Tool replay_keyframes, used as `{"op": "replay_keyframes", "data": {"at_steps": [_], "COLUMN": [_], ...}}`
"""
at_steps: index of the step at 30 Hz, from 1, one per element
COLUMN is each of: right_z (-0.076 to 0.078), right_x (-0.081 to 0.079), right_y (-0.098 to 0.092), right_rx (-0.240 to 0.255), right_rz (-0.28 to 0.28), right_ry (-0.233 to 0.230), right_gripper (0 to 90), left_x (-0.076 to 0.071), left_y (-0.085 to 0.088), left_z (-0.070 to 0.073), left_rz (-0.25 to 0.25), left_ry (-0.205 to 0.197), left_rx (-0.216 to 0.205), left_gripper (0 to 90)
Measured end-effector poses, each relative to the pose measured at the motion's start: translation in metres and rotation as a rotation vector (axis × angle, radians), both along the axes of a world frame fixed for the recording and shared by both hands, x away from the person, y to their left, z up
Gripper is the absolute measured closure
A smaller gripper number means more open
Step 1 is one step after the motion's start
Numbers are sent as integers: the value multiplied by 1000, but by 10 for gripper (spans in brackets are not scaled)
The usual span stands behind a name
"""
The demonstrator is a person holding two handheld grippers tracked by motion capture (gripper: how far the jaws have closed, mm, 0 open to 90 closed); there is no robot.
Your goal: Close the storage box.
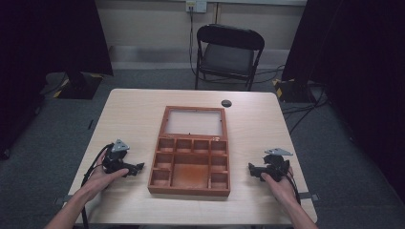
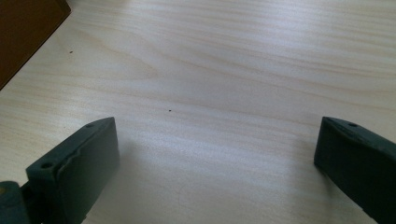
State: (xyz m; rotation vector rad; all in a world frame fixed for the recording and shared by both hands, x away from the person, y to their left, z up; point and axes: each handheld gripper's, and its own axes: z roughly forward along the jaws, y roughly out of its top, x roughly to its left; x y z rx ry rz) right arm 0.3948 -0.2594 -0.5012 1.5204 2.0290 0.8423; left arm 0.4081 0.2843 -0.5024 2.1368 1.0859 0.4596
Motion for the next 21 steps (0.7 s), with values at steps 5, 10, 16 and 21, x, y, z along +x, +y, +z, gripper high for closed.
{"op": "replay_keyframes", "data": {"at_steps": [5,10,16,21], "right_z": [0,2,10,12], "right_x": [0,0,-1,-2], "right_y": [0,2,0,2], "right_rx": [-1,-6,16,20], "right_rz": [0,-14,4,3], "right_ry": [-2,17,7,-1], "right_gripper": [0,0,152,149], "left_x": [0,-2,-1,-2], "left_y": [1,1,3,4], "left_z": [1,3,8,12], "left_rz": [24,29,55,75], "left_ry": [10,26,41,23], "left_rx": [-15,-21,-78,-111], "left_gripper": [28,56,153,161]}}
